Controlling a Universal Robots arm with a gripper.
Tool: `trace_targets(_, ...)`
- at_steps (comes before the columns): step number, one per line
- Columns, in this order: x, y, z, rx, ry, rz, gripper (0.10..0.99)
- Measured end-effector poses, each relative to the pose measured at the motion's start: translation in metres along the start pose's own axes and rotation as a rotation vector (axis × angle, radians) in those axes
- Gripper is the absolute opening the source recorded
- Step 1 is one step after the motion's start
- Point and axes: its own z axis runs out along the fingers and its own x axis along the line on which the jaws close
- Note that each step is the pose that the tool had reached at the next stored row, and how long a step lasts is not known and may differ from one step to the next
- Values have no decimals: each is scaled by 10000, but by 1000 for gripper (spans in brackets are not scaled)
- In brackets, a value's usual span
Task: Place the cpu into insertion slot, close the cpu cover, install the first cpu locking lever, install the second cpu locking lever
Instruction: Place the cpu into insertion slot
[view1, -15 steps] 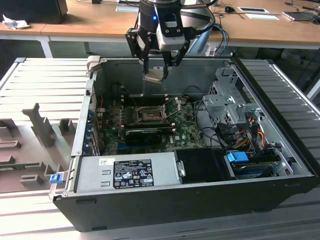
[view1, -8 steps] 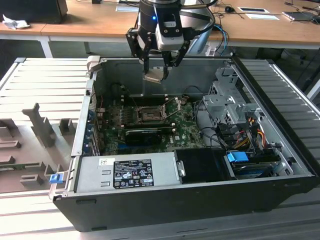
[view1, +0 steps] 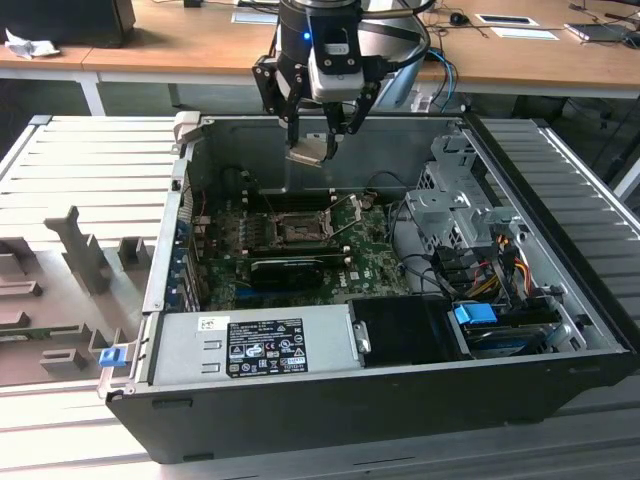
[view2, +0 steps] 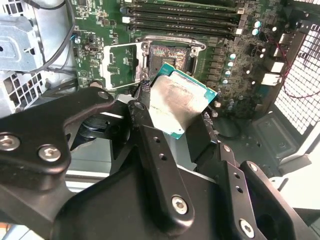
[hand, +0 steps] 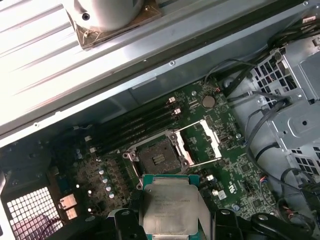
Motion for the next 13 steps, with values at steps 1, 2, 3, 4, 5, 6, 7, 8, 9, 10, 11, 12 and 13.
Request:
trace_targets(1,0,0,0,-1,-4,44,529)
trace_targets(2,0,0,1,-2,-8,96,529)
trace_targets(3,0,0,2,-4,-16,182,529)
trace_targets(4,0,0,3,-5,-23,259,529)
trace_targets(5,0,0,3,-6,-26,297,529)
trace_targets(6,0,0,4,-7,-30,343,529)
trace_targets(7,0,0,4,-7,-34,381,529)
trace_targets(8,0,0,5,-8,-38,432,529)
trace_targets(9,0,0,6,-10,-42,479,529)
trace_targets(10,0,0,6,-10,-47,526,529)
trace_targets(11,0,-1,7,-12,-53,602,529)
trace_targets(12,0,-1,8,-13,-59,669,529)
trace_targets(13,0,-1,9,-15,-67,759,529)
